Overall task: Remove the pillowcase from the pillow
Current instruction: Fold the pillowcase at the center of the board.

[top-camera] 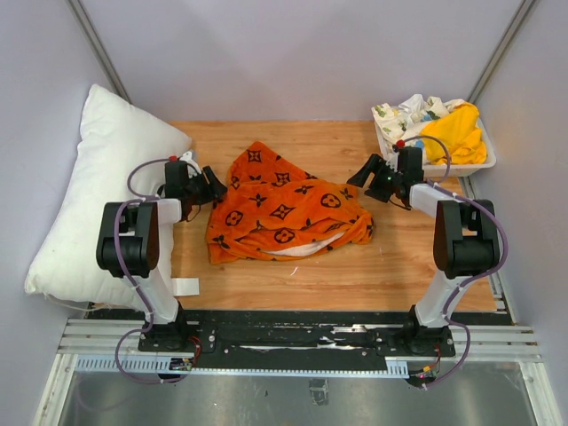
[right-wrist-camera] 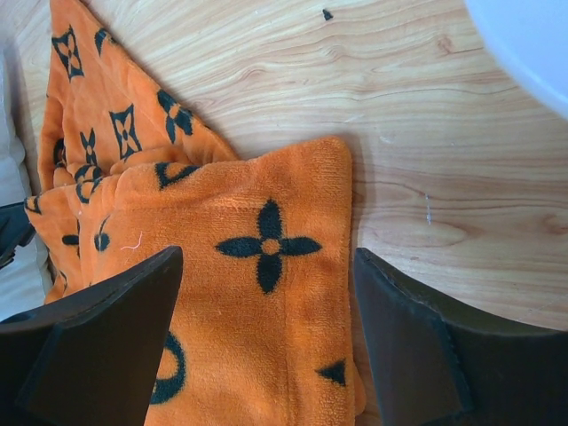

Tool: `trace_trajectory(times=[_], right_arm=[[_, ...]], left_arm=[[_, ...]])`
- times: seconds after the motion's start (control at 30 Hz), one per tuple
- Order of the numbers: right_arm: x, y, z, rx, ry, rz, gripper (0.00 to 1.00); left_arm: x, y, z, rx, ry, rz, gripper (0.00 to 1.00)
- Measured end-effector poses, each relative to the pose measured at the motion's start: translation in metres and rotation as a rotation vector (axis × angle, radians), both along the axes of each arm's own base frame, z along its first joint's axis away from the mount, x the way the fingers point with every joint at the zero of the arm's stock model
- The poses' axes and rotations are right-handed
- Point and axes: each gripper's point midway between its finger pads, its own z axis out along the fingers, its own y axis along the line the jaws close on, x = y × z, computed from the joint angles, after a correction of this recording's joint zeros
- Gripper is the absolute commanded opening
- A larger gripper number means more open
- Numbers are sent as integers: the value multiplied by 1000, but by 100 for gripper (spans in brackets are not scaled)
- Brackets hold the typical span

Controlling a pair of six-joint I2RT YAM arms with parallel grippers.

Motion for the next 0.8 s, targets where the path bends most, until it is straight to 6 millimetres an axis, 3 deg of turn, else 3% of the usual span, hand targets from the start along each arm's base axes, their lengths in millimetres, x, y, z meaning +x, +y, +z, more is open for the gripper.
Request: trace_trajectory(times=[0.33, 0.53, 0.67, 0.8], right_arm=[[-1, 2, -1, 10, 6, 11, 78], [-1, 3, -1, 11, 5, 13, 78], [2, 2, 0, 9, 7, 7, 77], [21, -3, 2, -35, 2, -24, 66]], left_arm=[[-4, -17, 10, -147, -44, -30, 20], [-3, -16, 19, -162, -63, -14, 0], [-1, -5, 42, -132, -110, 35, 0], [-3, 12, 88, -76, -201, 115, 0]])
